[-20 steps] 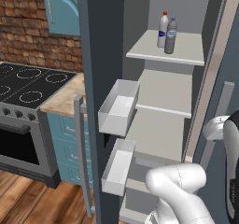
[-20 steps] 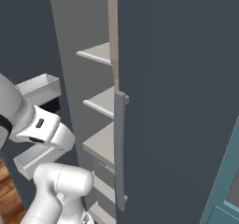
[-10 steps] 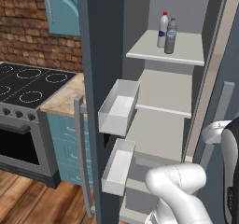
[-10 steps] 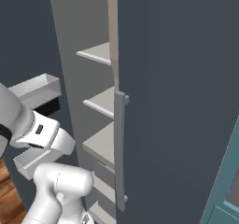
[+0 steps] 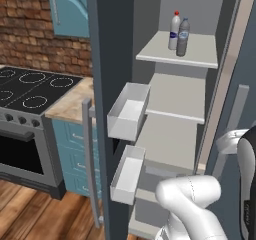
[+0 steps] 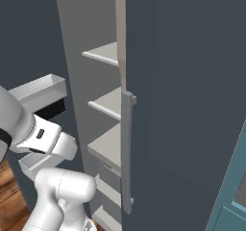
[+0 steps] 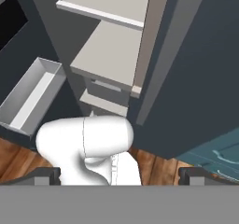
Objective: Take the bottled waters from the counter and place them in the freezer to freeze. Close the freezer door after placing the bottles.
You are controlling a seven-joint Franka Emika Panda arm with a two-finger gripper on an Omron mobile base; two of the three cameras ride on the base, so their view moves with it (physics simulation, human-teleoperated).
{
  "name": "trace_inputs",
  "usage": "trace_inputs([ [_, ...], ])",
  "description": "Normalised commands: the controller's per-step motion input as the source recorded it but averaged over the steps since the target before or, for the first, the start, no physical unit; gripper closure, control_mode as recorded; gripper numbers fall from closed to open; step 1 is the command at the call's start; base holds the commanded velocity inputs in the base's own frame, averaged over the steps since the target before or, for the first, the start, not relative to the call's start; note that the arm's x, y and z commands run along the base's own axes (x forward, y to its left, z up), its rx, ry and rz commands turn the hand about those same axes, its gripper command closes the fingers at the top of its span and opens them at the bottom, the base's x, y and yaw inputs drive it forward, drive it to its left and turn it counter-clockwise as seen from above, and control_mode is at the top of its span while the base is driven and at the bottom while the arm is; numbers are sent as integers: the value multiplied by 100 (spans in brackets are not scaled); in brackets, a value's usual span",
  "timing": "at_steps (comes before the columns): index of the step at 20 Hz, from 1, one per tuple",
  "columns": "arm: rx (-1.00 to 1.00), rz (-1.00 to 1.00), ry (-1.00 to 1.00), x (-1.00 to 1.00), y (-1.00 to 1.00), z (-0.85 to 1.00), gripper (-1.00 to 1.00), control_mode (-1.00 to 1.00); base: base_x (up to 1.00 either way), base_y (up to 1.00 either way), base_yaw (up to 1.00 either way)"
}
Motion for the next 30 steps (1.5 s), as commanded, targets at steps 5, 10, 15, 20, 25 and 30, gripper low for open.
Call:
trace_inputs([
  [5, 0, 0, 0, 0, 0, 0, -100, 100, -78, 0, 0],
  [10, 0, 0, 0, 0, 0, 0, -100, 100, -71, 21, 0],
  [15, 0, 0, 0, 0, 0, 0, -100, 100, -15, 56, 0],
  [20, 0, 0, 0, 0, 0, 0, -100, 100, -8, 60, -9],
  [25, 0, 0, 0, 0, 0, 0, -100, 100, -50, 59, -27],
  [30, 0, 0, 0, 0, 0, 0, -100, 100, -19, 79, -42],
])
